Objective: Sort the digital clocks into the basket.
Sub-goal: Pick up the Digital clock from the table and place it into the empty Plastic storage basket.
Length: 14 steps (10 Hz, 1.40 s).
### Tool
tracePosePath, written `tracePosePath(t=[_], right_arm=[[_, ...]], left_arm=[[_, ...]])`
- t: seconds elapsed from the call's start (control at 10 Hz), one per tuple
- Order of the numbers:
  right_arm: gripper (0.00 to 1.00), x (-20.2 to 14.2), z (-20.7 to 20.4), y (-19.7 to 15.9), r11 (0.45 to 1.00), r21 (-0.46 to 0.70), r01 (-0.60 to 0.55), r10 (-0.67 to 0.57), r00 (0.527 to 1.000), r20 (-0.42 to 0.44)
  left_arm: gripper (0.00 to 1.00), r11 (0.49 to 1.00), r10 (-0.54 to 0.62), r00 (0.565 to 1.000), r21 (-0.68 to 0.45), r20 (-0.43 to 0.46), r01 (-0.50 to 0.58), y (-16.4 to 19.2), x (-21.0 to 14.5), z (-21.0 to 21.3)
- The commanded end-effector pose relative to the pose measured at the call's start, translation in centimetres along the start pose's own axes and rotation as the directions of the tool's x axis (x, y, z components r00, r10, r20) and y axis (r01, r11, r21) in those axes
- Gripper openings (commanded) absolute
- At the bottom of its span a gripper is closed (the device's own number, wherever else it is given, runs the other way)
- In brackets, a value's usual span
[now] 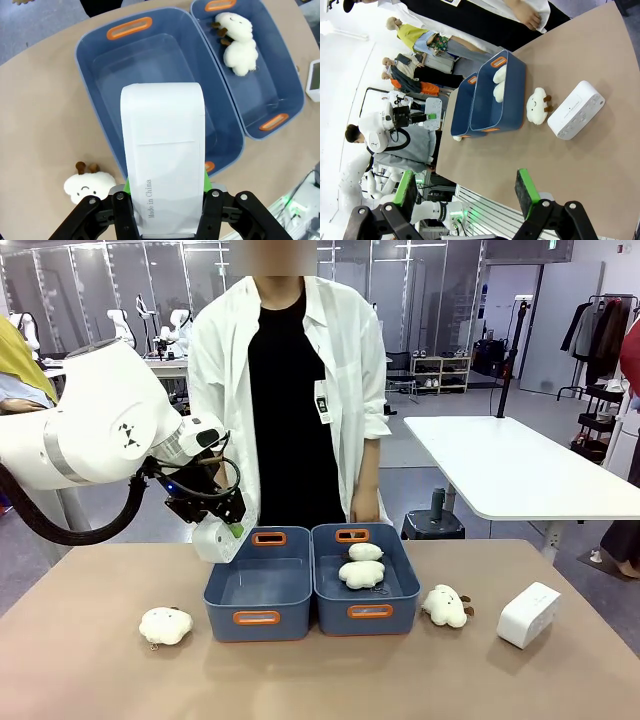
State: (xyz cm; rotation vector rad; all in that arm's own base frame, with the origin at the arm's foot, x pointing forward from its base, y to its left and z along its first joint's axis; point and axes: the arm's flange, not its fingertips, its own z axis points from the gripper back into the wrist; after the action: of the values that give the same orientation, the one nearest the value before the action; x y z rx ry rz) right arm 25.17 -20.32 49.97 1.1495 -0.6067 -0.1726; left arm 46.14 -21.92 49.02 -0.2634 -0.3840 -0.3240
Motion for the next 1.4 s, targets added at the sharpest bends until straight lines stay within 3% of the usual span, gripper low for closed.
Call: tracePosePath(t=[0.0, 0.1, 0.4, 1.2, 1.3], right_arm=[[1.00, -0.2, 0.2, 0.2, 1.000, 0.012, -0.011, 0.011, 1.000, 0.003], [1.00, -0.2, 0.2, 0.2, 1.000, 0.012, -0.011, 0.011, 1.000, 0.003], [1.00, -0.2, 0.2, 0.2, 1.000, 0.012, -0.011, 0.011, 1.000, 0.003], [1.00, -0.2, 0.2, 0.2, 1.000, 0.012, -0.011, 0.011, 1.000, 0.003], [1.00, -0.2, 0.2, 0.2, 1.000, 0.012, -0.011, 0.011, 1.000, 0.003]], left_arm=[[0.50, 0.992, 0.121, 0.992, 0.027, -0.037, -0.120, -1.2, 3.4, -2.2], [0.50, 0.983, 0.179, 0.982, 0.045, -0.053, -0.177, -2.1, 4.8, -4.0], [0.50, 0.923, 0.323, 0.945, 0.238, -0.048, -0.304, -3.2, 7.4, -9.2], [0.50, 0.895, 0.388, 0.903, 0.309, -0.185, -0.322, -2.2, 5.8, -16.7], [0.70, 0.897, 0.385, 0.903, 0.306, -0.189, -0.318, -2.1, 5.6, -16.8]])
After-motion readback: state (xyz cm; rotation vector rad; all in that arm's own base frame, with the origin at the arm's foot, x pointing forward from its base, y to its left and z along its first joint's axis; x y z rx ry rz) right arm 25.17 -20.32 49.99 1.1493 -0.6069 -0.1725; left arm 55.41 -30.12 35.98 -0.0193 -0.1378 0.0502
